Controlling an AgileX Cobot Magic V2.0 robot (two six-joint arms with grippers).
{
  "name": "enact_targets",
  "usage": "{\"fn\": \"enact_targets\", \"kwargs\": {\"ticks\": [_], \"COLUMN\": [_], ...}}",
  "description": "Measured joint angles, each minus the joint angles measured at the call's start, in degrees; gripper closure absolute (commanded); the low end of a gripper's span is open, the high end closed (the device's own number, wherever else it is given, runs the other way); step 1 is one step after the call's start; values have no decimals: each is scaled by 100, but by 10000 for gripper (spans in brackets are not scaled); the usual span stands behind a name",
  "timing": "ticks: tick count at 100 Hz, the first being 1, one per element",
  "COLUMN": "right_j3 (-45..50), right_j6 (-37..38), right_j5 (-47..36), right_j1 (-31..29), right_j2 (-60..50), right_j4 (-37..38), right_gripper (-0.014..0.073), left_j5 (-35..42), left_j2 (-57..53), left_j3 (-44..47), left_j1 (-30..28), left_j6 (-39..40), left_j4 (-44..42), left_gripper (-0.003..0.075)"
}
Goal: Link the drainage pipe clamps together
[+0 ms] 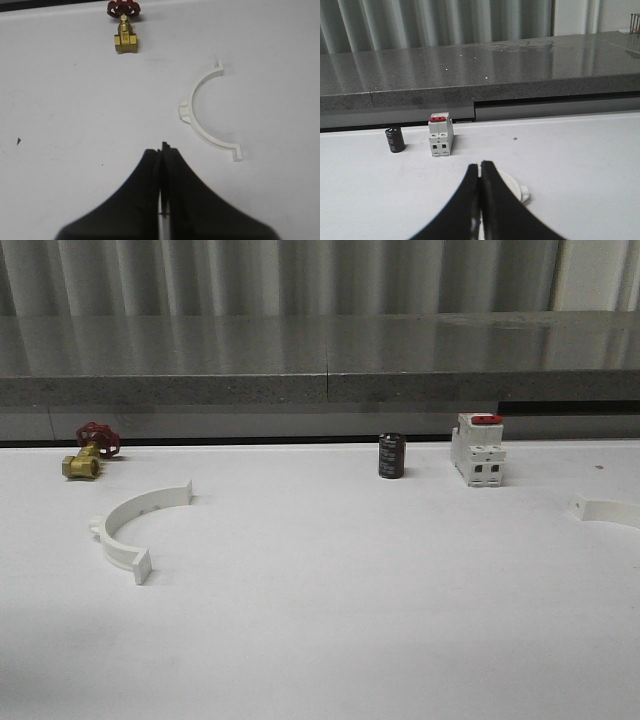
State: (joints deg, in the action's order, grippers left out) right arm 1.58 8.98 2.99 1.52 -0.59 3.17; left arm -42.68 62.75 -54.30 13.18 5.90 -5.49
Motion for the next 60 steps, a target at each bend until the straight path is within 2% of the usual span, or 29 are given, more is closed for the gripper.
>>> {"fn": "enact_targets", "kwargs": {"ticks": [60], "right_j3": [-34], "right_j6": [0], "right_j5": [139], "right_j1": [0], "right_j2": [0], "right_j4": [-11], "right_gripper": [659], "left_j5": [-58], "left_j2": [-3407], "left_j3": [2066], "left_j1": [0], "left_j6": [0], "left_j4": [-201], "left_gripper": [741]}}
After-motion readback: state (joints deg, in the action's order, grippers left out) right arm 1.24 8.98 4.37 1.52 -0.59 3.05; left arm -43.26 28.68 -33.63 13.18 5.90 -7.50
